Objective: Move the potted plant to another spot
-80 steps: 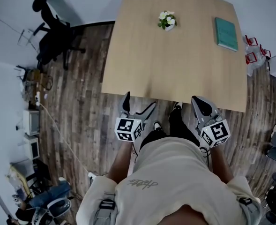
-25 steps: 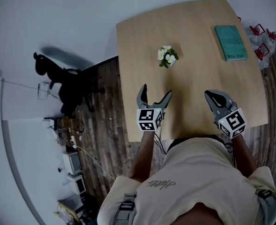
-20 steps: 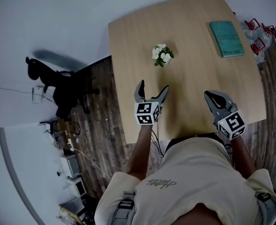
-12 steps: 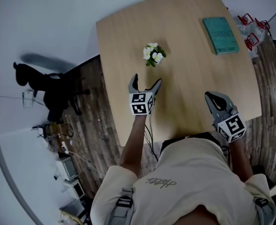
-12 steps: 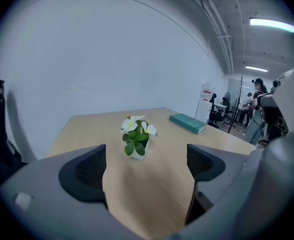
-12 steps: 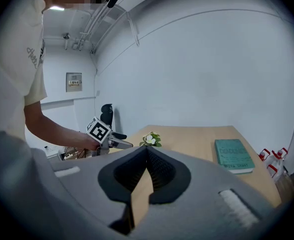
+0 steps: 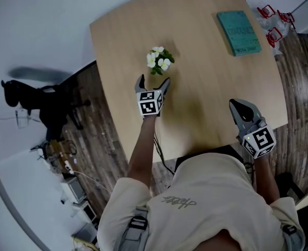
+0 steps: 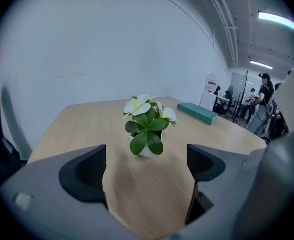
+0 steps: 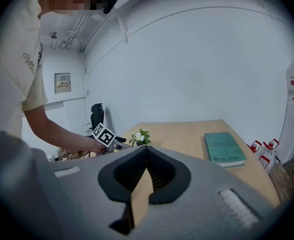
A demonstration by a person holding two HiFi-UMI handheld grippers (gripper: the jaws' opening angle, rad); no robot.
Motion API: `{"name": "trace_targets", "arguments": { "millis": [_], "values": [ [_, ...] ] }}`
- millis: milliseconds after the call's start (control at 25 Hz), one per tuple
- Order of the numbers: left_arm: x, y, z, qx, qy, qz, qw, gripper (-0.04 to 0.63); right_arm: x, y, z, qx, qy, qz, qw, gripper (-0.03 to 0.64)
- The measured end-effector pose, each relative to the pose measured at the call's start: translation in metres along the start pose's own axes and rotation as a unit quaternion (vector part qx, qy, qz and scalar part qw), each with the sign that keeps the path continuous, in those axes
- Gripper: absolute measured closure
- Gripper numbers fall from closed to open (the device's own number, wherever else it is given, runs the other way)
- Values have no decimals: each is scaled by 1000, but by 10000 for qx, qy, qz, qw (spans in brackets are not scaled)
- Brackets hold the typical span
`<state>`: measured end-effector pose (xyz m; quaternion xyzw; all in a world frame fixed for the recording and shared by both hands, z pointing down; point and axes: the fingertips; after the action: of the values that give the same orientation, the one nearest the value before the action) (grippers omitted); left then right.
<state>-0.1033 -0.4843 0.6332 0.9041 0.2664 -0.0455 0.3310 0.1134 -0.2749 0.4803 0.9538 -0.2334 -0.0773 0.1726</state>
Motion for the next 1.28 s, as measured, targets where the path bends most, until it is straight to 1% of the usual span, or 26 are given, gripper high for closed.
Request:
{"name": "trace_targets", "arguments": {
  "millis": [160, 280, 520, 720, 840, 1040, 1280],
  "values": [
    [-7, 17, 3, 51, 85, -12, 10000, 95, 9, 3, -4, -54, 84, -103, 9999, 614],
    [-5, 31, 4, 73, 58, -107, 9999, 100, 15, 2, -9, -113, 171, -180, 9996, 614],
    [0, 53, 10, 51, 112, -86, 9999, 107, 25, -4, -21, -268, 268, -273, 9989, 615],
    [-2, 63, 9, -27, 197, -42, 9998, 114, 29, -4, -26, -332, 315, -267, 9986, 614],
    [-2, 71, 8, -58, 281, -46, 9996, 133, 33, -4, -28, -352, 315, -279, 9985, 614],
    [-5, 76, 1, -118, 256, -34, 9996, 133, 35, -3, -33, -393, 372, -268, 9982, 614],
    [-5, 84, 1, -123, 395, -26, 9991, 183, 38, -7, -42, -486, 458, -338, 9972, 614]
  ]
}}
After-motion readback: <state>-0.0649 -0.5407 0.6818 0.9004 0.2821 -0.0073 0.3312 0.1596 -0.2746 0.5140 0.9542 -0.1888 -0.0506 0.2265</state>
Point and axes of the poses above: the fingertips, and each gripper's own axes: y forward along the fingers, x to its right, z out of its top, and after that the axes turned 14 degrees about -y, right-handed
